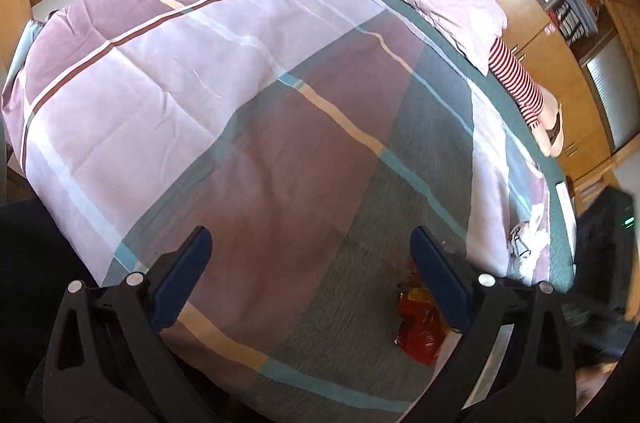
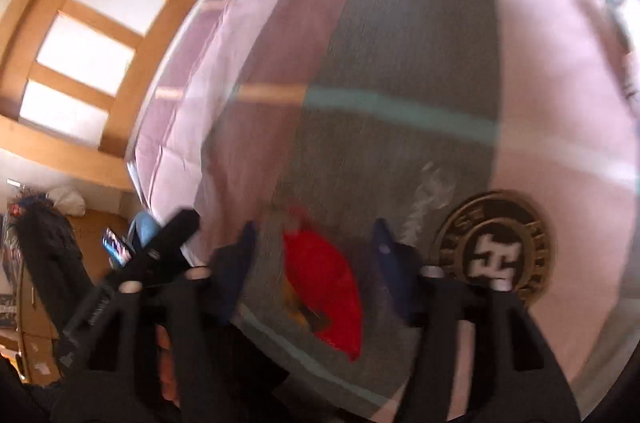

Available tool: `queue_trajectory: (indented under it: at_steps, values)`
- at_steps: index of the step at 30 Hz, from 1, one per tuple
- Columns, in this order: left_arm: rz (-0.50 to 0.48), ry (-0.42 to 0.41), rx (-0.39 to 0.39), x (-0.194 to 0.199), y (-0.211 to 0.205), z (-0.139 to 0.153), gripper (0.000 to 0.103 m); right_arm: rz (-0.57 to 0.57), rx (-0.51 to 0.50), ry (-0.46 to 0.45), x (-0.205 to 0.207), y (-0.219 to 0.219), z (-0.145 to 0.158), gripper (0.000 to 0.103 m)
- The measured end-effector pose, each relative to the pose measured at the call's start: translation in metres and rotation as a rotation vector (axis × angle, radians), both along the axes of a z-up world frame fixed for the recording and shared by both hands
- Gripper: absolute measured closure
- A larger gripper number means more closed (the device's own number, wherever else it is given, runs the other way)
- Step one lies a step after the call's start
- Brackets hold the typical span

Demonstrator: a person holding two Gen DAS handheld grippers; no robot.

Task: Collect trash
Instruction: 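Grasp the red snack wrapper with the right gripper and drop it near the left tool, then grasp the white plastic bag with the right gripper while the left grasps the red wrapper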

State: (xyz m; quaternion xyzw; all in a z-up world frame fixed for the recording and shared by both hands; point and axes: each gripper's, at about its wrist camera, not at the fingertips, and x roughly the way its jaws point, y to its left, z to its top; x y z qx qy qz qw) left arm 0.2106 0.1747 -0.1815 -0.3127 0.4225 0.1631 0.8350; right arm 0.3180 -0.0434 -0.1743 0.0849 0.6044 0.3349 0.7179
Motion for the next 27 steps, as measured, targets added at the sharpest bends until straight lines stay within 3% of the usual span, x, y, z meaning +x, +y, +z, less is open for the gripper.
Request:
queue_trajectory:
  at_steps: [1,4,5,8,10,13,15,16,17,20,23,27]
  values:
    - [-0.003,0.003,0.006,0.001,0.000,0.000,0.004,-0.013,-0.001,-0.036,0.006,-0.007,0.005,0.036]
    - [-0.006,0.011,0.011,0.001,0.000,-0.002,0.004,-0.108,-0.041,-0.269,0.014,-0.030,0.045,0.031]
    - [-0.007,0.013,0.017,0.002,-0.002,-0.002,0.004,-0.176,-0.106,-0.391,0.015,-0.041,0.060,0.023]
    - [-0.026,0.014,0.041,0.004,-0.006,-0.002,0.004,-0.374,-0.307,-0.582,0.033,-0.066,0.072,0.013]
    - [-0.043,0.019,0.048,0.006,-0.008,-0.003,0.004,-0.452,-0.386,-0.544,0.057,-0.083,0.058,0.013]
    - [-0.056,0.026,0.057,0.007,-0.011,-0.004,0.004,-0.516,-0.489,-0.374,0.098,-0.106,0.014,0.013]
    - [-0.052,0.027,0.062,0.008,-0.010,-0.004,0.004,-0.528,-0.478,-0.275,0.109,-0.115,-0.012,0.013]
    - [-0.050,0.028,0.062,0.008,-0.010,-0.005,0.004,-0.530,-0.468,-0.237,0.110,-0.118,-0.024,0.020]
    - [-0.047,0.029,0.057,0.008,-0.009,-0.005,0.004,-0.533,-0.467,-0.214,0.109,-0.119,-0.033,0.038]
    - [-0.037,0.028,0.038,0.007,-0.008,-0.006,0.004,-0.523,-0.493,-0.226,0.101,-0.118,-0.040,0.068]
    - [-0.035,0.022,0.055,0.007,-0.009,-0.004,0.004,-0.485,-0.474,-0.248,0.091,-0.116,-0.032,0.075]
    - [-0.096,-0.006,0.075,0.011,-0.022,0.001,0.004,-0.487,-0.384,-0.280,0.068,-0.121,-0.007,0.075]
